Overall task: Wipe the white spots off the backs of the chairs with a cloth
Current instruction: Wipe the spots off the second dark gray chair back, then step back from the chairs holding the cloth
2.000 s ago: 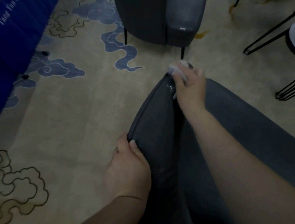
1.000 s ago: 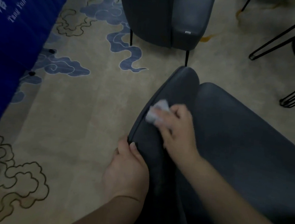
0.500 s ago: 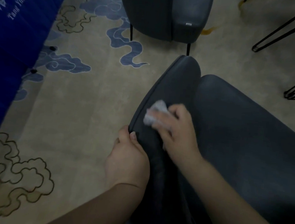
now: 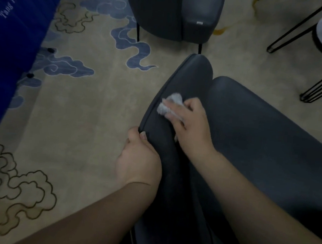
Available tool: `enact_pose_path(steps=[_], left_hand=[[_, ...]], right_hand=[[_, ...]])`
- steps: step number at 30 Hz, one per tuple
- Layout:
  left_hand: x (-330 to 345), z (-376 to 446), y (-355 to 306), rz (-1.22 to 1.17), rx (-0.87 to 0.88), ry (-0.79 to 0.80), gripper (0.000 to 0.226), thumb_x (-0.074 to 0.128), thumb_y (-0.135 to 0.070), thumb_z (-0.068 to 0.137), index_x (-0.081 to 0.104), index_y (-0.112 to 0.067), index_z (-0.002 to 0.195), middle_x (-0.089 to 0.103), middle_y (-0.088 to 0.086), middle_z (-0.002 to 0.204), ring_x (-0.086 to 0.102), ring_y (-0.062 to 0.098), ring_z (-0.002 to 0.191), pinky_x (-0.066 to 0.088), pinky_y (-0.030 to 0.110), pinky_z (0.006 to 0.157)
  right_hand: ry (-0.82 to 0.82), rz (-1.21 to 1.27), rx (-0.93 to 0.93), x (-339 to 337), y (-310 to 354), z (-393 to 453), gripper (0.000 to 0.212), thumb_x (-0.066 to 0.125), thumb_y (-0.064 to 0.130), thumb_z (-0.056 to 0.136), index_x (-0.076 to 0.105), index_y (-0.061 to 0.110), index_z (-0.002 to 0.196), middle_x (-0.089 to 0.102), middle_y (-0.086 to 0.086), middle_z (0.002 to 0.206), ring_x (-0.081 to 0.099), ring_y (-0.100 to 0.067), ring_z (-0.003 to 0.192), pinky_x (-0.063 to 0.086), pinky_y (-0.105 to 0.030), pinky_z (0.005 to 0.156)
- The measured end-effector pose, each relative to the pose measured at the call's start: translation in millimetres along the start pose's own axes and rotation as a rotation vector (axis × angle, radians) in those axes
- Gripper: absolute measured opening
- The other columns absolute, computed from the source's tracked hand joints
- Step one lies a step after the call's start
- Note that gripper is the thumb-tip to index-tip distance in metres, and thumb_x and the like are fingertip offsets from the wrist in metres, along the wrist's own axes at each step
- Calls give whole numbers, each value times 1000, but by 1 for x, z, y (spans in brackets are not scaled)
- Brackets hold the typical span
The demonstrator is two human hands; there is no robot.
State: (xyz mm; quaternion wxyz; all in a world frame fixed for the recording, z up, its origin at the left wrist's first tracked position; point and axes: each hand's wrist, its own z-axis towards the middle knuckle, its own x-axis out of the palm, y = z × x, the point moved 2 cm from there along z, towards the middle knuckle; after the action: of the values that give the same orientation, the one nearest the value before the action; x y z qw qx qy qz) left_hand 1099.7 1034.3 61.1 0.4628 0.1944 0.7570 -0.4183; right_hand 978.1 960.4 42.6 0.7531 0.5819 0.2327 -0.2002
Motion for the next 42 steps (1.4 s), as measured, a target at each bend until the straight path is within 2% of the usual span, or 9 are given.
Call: enact_pose_path(steps=[5, 10, 14, 18, 22, 26, 31, 37, 42], left_hand=[[2, 3, 4, -65, 14, -32, 31, 26, -32, 102, 48, -19, 120, 66, 13, 101, 61, 33, 86, 31, 30, 65], [3, 7, 6, -144, 6, -17, 27, 27, -30, 102, 49, -16, 108, 66, 18, 98, 61, 36, 88, 31, 32, 68], [-7, 6, 1, -156, 25, 171, 35, 25, -31, 103, 45, -10, 123, 61, 22, 114, 57, 39, 103, 37, 38, 78], [-36, 4, 0, -174, 160, 432, 41, 32, -26, 104, 40, 0, 134, 51, 24, 132, 49, 37, 120, 39, 38, 98], [-81, -6, 12, 3, 300, 443, 47, 31, -28, 103, 32, -5, 144, 46, 20, 140, 45, 35, 126, 36, 37, 102], [-124, -18, 36, 147, 486, 423, 50, 28, -33, 103, 24, -16, 150, 36, 12, 150, 38, 30, 134, 31, 37, 109], [-172, 9, 61, 420, 750, 273, 51, 25, -41, 102, 24, -25, 150, 26, -3, 156, 23, 18, 143, 22, 37, 113], [-226, 94, 79, 568, 937, 231, 53, 25, -43, 101, 21, -26, 151, 21, -4, 158, 17, 17, 145, 17, 38, 117], [-263, 156, 89, 607, 1016, 219, 54, 28, -42, 100, 20, -25, 151, 20, -3, 158, 16, 18, 145, 15, 40, 116]], right_hand=[[152, 133, 115, -15, 13, -95, 39, 60, 25, 88, 61, 33, 126, 41, 5, 93, 49, -10, 84, 53, -31, 68], [244, 82, 132, -31, 29, -154, 40, 64, 22, 89, 60, 37, 126, 38, 16, 95, 49, -1, 87, 42, -6, 75], [248, 61, 253, -39, 45, -177, 46, 66, 24, 90, 55, 59, 117, 37, 19, 93, 50, -1, 85, 43, -3, 62], [258, -86, 296, -48, 61, -175, 36, 64, 33, 90, 57, 53, 120, 36, 16, 91, 49, -5, 84, 50, -18, 72], [98, -102, 332, -65, 84, -172, 31, 60, 35, 92, 58, 52, 118, 37, 13, 93, 55, -10, 69, 54, -21, 65], [-91, -117, 349, -88, 108, -162, 32, 64, 30, 90, 63, 43, 119, 39, 9, 93, 53, -6, 74, 36, 1, 70], [-145, -234, 351, -93, 142, -145, 37, 59, 31, 94, 56, 38, 130, 41, 3, 98, 51, -11, 83, 37, -16, 78], [-212, -253, 453, -39, 183, -91, 45, 51, 38, 97, 41, 41, 140, 40, 5, 105, 55, -13, 81, 49, -29, 79], [-297, -156, 562, 11, 211, -37, 40, 54, 40, 94, 51, 36, 134, 41, 5, 106, 55, -10, 82, 50, -30, 80]])
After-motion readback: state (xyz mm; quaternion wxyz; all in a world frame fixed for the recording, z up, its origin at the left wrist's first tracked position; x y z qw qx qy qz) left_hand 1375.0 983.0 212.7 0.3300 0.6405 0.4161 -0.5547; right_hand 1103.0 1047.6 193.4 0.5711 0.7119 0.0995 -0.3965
